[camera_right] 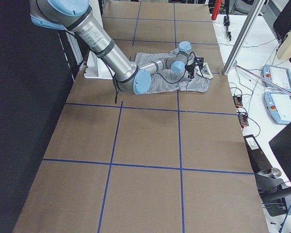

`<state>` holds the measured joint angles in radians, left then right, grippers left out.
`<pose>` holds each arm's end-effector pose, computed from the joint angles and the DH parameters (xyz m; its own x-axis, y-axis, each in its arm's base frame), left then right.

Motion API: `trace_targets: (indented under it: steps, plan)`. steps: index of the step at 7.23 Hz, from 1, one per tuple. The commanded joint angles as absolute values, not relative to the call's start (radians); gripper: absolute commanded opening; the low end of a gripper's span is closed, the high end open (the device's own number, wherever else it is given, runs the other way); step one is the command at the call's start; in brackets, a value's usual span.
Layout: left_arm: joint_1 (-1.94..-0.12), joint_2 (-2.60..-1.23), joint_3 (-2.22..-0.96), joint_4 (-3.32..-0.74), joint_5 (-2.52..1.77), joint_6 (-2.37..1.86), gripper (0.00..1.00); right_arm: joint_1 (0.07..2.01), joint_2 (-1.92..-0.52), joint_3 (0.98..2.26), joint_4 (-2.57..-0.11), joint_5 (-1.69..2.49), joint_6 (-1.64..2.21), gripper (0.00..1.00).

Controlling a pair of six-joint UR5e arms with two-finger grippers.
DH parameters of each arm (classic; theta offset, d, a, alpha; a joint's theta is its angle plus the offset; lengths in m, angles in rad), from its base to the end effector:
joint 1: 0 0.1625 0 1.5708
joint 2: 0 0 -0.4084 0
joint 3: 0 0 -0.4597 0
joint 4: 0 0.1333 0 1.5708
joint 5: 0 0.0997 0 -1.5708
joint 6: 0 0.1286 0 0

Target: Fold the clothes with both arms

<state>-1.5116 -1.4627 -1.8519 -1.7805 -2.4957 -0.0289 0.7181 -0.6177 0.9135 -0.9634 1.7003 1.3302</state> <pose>0.0008 -0.5311 0.5240 0.5846 0.3064 -0.7513 -0.0380 0.9353 0.3519 -0.6270 -0.7028 0.2657 0.5901 0.2018 0.7817 -0.4484 0.8871 0.1095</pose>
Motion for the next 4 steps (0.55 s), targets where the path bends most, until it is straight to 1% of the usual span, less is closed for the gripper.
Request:
trace_targets:
  steps: [1,2,3,4]
  plan:
    - [-1.508,-1.511,-1.818,-1.851,-2.496,-0.056,1.00,0.713,-0.601,0.920,-0.960,1.671,1.335,1.00]
    - [-1.467,-1.608,-1.784,-1.870,-2.494,-0.196,1.00,0.721,-0.617,0.983,-0.962,1.678,1.336,1.00]
    - [-1.389,-1.687,-1.758,-1.891,-2.494,-0.335,1.00,0.722,-0.677,1.070,-0.962,1.686,1.336,1.00]
    - [-1.279,-1.829,-1.676,-1.914,-2.481,-0.527,1.00,0.747,-0.734,1.166,-0.960,1.748,1.336,1.00]
